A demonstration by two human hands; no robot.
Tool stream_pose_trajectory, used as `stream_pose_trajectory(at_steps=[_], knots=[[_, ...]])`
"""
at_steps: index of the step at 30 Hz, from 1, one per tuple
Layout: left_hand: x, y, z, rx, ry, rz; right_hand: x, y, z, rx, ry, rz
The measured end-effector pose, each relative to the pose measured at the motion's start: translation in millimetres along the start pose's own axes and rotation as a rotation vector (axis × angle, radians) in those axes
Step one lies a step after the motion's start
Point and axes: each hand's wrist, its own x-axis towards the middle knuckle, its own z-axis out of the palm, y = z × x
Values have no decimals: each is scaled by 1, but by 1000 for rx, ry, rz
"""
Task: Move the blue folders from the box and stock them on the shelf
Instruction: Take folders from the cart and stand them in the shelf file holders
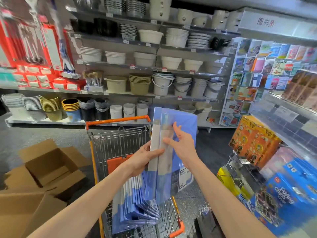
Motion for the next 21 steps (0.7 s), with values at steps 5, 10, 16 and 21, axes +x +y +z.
stream_pose_trajectory(at_steps=[5, 10, 16, 21], knots=[[3, 15, 11, 68, -26, 91, 8, -38, 9, 28, -62, 119], [11, 40, 22, 180, -33, 199, 18, -58, 20, -89, 290, 1], [32, 70, 20, 264, -168, 269, 35, -88, 17, -199, 544, -71], [57, 107, -7, 302, -295, 250, 53, -119, -12, -150, 503, -144]])
